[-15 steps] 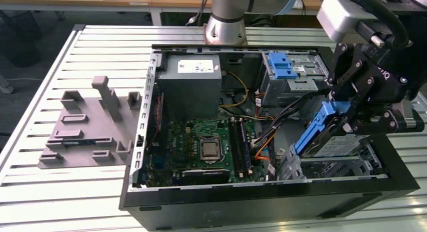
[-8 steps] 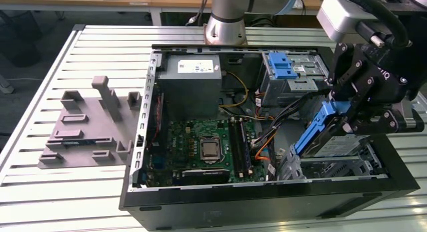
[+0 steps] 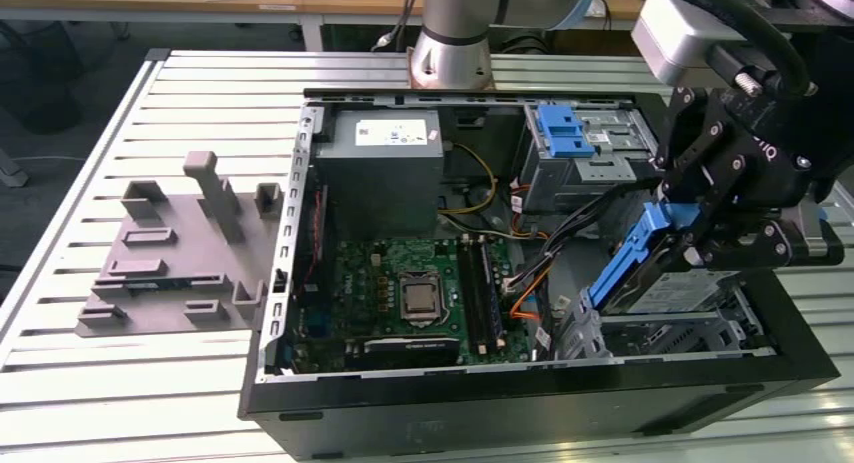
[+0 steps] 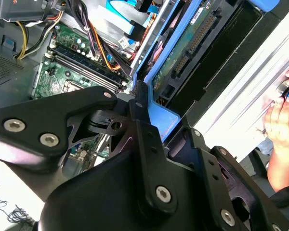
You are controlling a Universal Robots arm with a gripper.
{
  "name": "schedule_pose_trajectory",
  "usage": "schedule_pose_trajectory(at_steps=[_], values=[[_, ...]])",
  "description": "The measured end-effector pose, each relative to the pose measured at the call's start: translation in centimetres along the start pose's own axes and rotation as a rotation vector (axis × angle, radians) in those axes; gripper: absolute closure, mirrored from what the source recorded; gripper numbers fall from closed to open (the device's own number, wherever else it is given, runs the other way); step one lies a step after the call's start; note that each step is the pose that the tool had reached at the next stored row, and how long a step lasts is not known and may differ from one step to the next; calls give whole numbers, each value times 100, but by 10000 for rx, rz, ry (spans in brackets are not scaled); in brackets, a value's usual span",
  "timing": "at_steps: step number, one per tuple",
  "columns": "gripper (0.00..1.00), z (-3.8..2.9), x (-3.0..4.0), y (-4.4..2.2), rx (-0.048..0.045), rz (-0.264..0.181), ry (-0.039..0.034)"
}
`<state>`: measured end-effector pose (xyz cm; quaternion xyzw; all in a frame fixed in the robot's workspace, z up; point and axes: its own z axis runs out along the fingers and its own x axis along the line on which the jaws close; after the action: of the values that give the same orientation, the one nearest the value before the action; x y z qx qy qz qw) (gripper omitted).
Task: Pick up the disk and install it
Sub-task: 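Insert the disk into the insertion slot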
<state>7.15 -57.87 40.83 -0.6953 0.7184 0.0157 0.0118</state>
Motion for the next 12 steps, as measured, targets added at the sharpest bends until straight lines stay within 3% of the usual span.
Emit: schedule_pose_trajectory(at_steps=[12], values=[[64, 96, 4, 0, -4, -93, 0]])
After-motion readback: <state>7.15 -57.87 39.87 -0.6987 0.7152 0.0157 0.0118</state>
